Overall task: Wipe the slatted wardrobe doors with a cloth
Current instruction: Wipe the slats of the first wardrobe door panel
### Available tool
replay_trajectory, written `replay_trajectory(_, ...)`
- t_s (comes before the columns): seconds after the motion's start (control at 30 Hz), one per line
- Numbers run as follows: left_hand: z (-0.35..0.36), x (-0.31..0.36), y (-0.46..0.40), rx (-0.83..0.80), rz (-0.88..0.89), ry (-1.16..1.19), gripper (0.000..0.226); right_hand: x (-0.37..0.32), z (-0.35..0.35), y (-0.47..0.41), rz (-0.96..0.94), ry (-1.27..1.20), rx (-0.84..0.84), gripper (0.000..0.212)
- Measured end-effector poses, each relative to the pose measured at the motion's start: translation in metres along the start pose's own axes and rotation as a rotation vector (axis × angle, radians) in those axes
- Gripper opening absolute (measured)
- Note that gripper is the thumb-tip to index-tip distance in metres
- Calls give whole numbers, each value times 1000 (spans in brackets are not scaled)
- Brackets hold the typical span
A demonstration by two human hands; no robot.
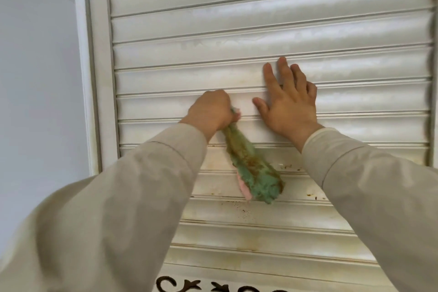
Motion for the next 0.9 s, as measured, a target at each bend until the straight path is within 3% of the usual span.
replay_trajectory(0.07,-2,-30,3,-24,-49,-28,46,9,-3,-1,-45,45,-27,76)
replay_trajectory(0.23,5,-52,10,-57,-120,-24,41,14,8,-1,-82,0,-161,67)
replay_trajectory(0.37,7,-3,2,-2,-75,43,34,19,7,-3,-153,-92,-237,58)
replay_trajectory(0.47,8,52,-6,23,-10,93,27,20,2,-3,-166,-196,-243,62)
replay_trajectory(0.73,3,58,1,16,-92,86,35,54,-35,8,-245,-383,-3,55)
replay_trajectory(0.9,9,40,6,-49,-161,84,40,118,-81,22,-74,-268,251,46)
Point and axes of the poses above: each hand's wrist, its own y-axis away from the middle knuckle, its own z-axis out of the palm, x = y × z, the point moved 7 cm from there along -y, towards the middle knuckle, and after that the axes turned 13 degrees about -y, right-handed, at the moved point
